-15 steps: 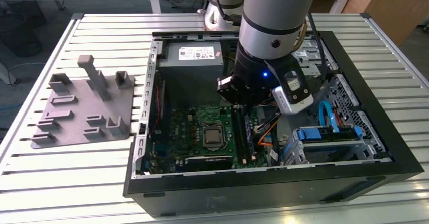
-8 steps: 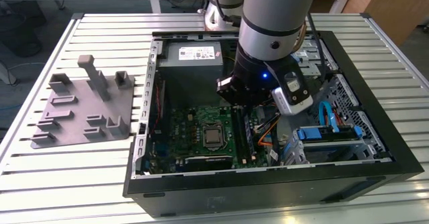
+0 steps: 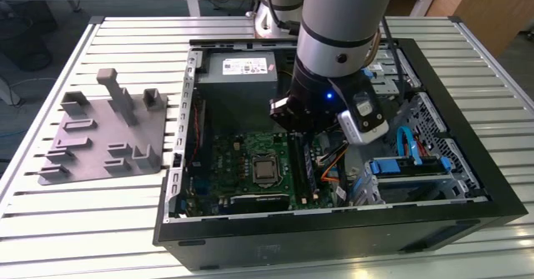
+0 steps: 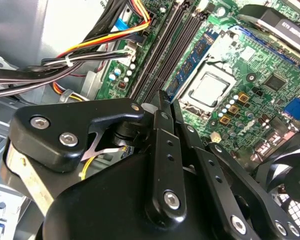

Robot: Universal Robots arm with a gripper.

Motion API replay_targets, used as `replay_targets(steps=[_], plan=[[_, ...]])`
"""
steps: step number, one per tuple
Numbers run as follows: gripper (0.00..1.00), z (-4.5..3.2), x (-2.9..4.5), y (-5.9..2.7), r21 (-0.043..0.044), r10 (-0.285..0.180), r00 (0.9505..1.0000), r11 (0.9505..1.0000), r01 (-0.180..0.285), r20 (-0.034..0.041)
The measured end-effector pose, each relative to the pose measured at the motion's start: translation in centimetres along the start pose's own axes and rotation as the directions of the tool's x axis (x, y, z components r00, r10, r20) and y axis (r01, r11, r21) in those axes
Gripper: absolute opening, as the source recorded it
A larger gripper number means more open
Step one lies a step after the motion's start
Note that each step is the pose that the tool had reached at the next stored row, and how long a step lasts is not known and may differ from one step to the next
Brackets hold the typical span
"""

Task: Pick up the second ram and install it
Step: 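Insert the second ram into the second slot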

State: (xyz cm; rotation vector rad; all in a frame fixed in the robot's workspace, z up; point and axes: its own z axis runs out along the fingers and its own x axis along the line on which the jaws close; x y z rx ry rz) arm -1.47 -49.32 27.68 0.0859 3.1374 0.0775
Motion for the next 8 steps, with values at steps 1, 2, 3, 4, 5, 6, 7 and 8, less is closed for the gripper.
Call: replay_targets(steps=[1, 2, 3, 4, 5, 6, 7, 8], plan=[[0.14, 0.04, 0.00, 0.00, 0.0000, 0.000, 1.0000, 1.0000, 0.000, 0.0000], [0.14, 0.09, 0.00, 0.00, -0.0001, 0.000, 1.0000, 1.0000, 0.000, 0.0000], [0.14, 0.13, 0.00, -0.01, 0.0000, 0.000, 1.0000, 1.0000, 0.000, 0.0000], [0.14, 0.18, 0.00, -0.01, 0.0000, 0.000, 1.0000, 1.0000, 0.000, 0.0000], [0.14, 0.25, 0.00, -0.02, 0.0000, 0.000, 1.0000, 1.0000, 0.000, 0.0000], [0.14, 0.31, 0.00, -0.03, 0.0000, 0.000, 1.0000, 1.0000, 0.000, 0.0000], [0.14, 0.37, 0.00, -0.04, 0.0001, 0.000, 1.0000, 1.0000, 0.000, 0.0000], [0.14, 0.45, 0.00, -0.05, 0.0001, 0.000, 1.0000, 1.0000, 0.000, 0.0000]])
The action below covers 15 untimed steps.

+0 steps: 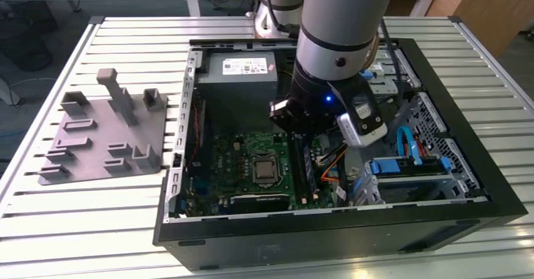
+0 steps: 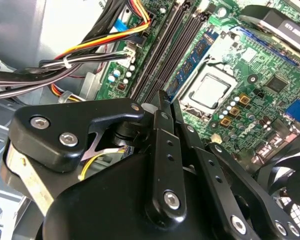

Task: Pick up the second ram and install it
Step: 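Insert the second ram into the second slot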

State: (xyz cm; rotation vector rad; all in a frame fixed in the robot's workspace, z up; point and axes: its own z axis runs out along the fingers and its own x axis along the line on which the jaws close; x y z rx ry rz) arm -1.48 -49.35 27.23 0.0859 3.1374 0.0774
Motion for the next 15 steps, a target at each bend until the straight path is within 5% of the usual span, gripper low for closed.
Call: replay_targets(steps=[11, 15], plan=[[0.14, 1.20, 0.00, -0.07, -0.0001, -0.001, 1.0000, 1.0000, 0.001, 0.0000], [0.14, 1.41, 0.07, -0.08, 0.0000, -0.051, 0.9987, 0.9987, 0.051, -0.0025]])
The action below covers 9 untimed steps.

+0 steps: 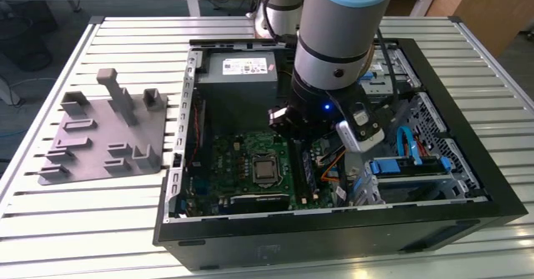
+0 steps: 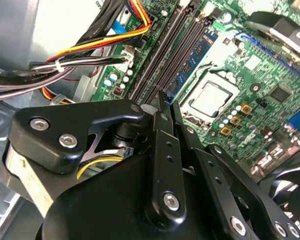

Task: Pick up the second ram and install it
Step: 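Insert the second ram into the second slot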

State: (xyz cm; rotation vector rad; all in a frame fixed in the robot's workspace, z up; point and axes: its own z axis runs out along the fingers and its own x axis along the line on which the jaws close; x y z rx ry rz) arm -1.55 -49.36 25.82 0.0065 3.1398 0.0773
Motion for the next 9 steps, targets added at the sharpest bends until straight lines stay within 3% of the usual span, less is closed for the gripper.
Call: replay_targets(steps=[5, 9], plan=[[0.14, 0.39, 0.09, -0.03, -0.0001, 0.007, 1.0000, 1.0000, -0.007, 0.0003], [0.14, 0.60, 0.10, -0.05, -0.0002, 0.038, 0.9993, 0.9993, -0.038, 0.0019]])
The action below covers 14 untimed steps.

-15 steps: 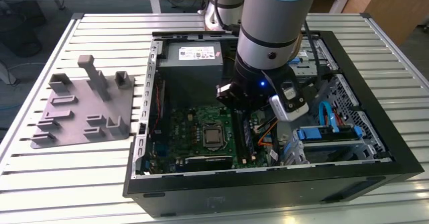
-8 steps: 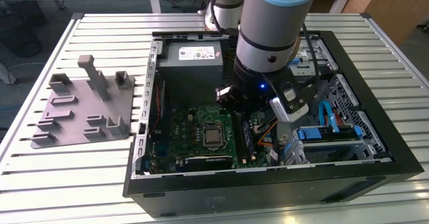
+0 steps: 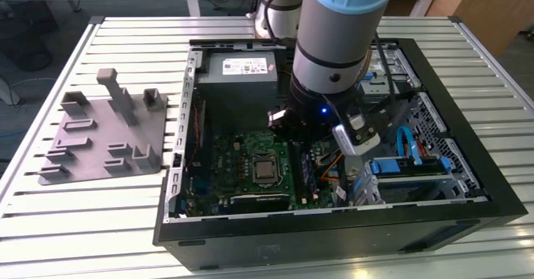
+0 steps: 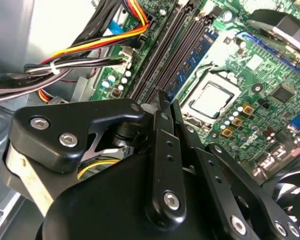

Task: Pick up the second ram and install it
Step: 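Insert the second ram into the second slot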

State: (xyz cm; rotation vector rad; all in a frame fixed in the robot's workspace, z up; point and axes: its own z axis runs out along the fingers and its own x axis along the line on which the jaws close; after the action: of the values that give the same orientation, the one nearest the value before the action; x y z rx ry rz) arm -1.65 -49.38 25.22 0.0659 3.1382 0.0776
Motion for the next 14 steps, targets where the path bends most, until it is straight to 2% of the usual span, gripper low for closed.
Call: replay_targets(steps=[2, 14], plan=[[0.14, 0.05, 0.00, -0.01, 0.0003, 0.020, 0.9998, 0.9998, -0.020, 0.0008], [0.14, 0.30, 0.01, -0.02, 0.0011, 0.021, 0.9998, 0.9998, -0.021, 0.0010]])
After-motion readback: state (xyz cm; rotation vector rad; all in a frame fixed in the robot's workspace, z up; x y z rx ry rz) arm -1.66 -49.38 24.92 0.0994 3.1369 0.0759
